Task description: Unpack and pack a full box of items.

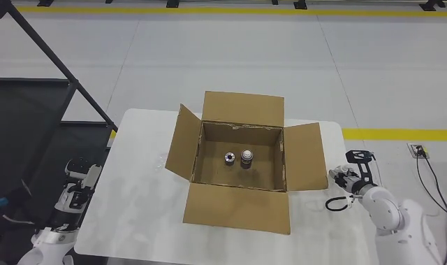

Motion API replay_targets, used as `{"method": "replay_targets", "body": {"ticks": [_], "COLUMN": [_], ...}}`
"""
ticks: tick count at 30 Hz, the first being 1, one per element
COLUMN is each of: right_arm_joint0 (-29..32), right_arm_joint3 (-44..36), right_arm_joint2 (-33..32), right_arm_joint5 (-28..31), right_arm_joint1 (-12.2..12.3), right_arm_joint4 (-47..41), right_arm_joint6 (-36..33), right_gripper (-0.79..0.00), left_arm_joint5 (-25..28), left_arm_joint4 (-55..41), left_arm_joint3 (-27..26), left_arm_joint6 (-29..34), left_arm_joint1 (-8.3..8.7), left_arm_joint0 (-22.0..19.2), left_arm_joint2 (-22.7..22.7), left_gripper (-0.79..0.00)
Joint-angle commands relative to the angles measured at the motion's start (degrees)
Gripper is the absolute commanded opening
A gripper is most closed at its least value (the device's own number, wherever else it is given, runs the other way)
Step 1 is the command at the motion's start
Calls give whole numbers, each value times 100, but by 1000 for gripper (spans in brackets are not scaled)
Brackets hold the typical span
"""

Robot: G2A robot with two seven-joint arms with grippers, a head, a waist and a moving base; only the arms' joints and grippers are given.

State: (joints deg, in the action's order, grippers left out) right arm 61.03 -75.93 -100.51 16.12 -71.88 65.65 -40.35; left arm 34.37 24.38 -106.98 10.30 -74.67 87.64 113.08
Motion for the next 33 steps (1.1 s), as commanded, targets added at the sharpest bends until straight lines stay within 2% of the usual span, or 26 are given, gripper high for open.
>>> {"method": "replay_targets", "body": {"ticks": [1, 3, 12, 15, 21, 27, 30, 33], "right_arm_joint0": [16, 34, 361, 661, 1612, 2471, 2655, 2617], "right_arm_joint3": [-18, -42, -584, -1135, -2814, -4365, -4808, -5028], "right_arm_joint2": [12, 27, -271, -466, -632, -346, 10, 540], "right_arm_joint5": [-34, -53, -412, -706, -1164, -1160, -890, -719], "right_arm_joint1": [8, 19, 59, 47, -23, -96, -105, -94], "right_arm_joint4": [-28, -53, -623, -1026, -1732, -2078, -2067, -1646], "right_arm_joint6": [25, 46, 504, 788, 1433, 2020, 2077, 1820], "right_gripper": [-600, -785, -785, -785, -785, -785, -785, -785], "left_arm_joint5": [0, 0, 0, 0, 0, 0, 0, 0], "left_arm_joint4": [0, 0, 0, 0, 0, 0, 0, 0], "left_arm_joint3": [0, 0, 0, 0, 0, 0, 0, 0], "left_arm_joint6": [0, 0, 0, 0, 0, 0, 0, 0], "left_arm_joint1": [0, 0, 0, 0, 0, 0, 0, 0], "left_arm_joint0": [0, 0, 0, 0, 0, 0, 0, 0], "left_arm_joint2": [0, 0, 0, 0, 0, 0, 0, 0], "left_gripper": [0, 0, 0, 0, 0, 0, 0, 0]}}
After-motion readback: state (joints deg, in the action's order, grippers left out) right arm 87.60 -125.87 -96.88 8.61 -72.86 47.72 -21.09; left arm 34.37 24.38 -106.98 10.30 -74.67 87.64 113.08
